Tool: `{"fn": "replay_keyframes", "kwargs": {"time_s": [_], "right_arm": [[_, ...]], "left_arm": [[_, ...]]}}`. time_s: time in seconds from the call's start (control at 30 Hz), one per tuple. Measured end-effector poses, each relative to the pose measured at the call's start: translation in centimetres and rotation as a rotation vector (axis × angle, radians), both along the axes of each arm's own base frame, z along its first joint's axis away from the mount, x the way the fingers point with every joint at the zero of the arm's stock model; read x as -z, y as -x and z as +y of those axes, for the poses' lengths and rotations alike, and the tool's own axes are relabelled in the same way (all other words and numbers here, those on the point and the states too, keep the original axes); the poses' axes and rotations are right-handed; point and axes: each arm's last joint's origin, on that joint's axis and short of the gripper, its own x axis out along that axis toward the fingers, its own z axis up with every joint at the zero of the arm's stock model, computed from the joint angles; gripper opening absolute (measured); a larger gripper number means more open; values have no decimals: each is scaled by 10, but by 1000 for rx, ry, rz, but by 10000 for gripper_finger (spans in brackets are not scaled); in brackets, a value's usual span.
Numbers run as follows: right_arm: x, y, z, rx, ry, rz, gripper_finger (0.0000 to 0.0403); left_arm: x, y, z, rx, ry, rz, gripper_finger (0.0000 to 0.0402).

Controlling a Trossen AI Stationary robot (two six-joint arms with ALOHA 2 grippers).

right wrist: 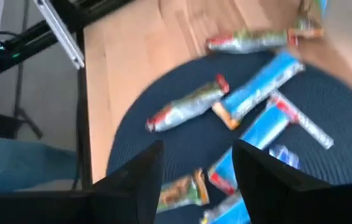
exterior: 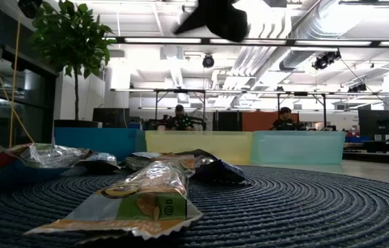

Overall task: Pick and place Granola Bars by type
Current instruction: Put the blue granola bar into the blue bin

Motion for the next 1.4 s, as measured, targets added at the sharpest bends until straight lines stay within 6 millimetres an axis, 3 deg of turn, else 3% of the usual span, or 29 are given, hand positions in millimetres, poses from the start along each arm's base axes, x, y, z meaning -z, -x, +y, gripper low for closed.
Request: {"fn": "replay_keyframes", "kwargs": {"time_s": [0.13,0.33,0.5,0.7,0.9,1.4], "right_arm": [[-1,-15,5,62,66,112,174],[6,-29,-8,270,9,298,174],[26,-36,-12,356,-69,376,174],[70,-31,-14,396,-126,547,174],[95,-27,-13,407,-196,572,174],[128,-21,-13,390,-249,549,174]], "left_arm": [[1,0,0,2,9,6,0],[1,0,-2,74,9,7,0],[1,0,-3,118,9,10,0],[2,0,-4,161,-10,21,0],[4,0,-5,166,-8,47,0],[4,0,-5,165,-6,47,0]]}}
